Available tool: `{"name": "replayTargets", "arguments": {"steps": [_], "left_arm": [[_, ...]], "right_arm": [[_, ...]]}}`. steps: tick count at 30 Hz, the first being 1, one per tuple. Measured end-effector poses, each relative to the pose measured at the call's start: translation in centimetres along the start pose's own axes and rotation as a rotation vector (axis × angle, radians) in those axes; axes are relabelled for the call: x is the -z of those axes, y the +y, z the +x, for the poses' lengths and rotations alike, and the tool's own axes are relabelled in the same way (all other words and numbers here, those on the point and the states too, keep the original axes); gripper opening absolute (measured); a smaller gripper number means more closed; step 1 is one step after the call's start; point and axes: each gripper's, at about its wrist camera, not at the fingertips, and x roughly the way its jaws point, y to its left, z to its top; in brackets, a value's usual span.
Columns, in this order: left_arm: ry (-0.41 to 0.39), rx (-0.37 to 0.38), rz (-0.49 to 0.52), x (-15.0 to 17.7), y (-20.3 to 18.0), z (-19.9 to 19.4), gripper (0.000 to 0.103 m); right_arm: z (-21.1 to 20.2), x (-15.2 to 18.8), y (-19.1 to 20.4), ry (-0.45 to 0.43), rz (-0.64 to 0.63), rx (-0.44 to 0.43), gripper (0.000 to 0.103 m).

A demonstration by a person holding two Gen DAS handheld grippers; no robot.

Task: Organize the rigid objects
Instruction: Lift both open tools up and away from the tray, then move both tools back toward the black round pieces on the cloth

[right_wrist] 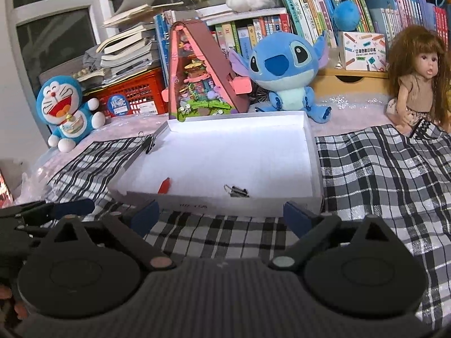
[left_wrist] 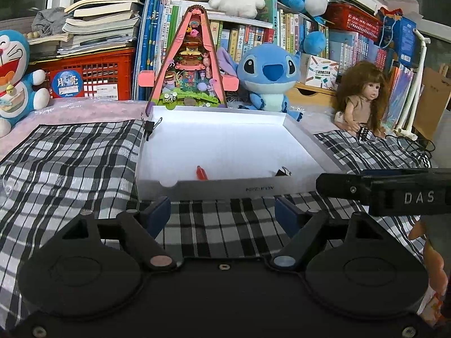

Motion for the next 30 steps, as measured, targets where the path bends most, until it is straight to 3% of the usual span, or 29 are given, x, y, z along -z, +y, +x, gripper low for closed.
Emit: {"name": "replayTargets", "arguments": {"steps": [15,30], "left_arm": [[-0.032,-0.024,0.024,3.4,-0.4,-2.5,0.081],[-0.039,-0.057,0.017,6.6,0.2,-3.8,0.082]], "right_arm": [[-3.1,4.1,0.4,-0.068,-0.064,0.035,0.103],[-4.0,7.2,0.4,-0.080,-0.082,0.074,0.103]]}}
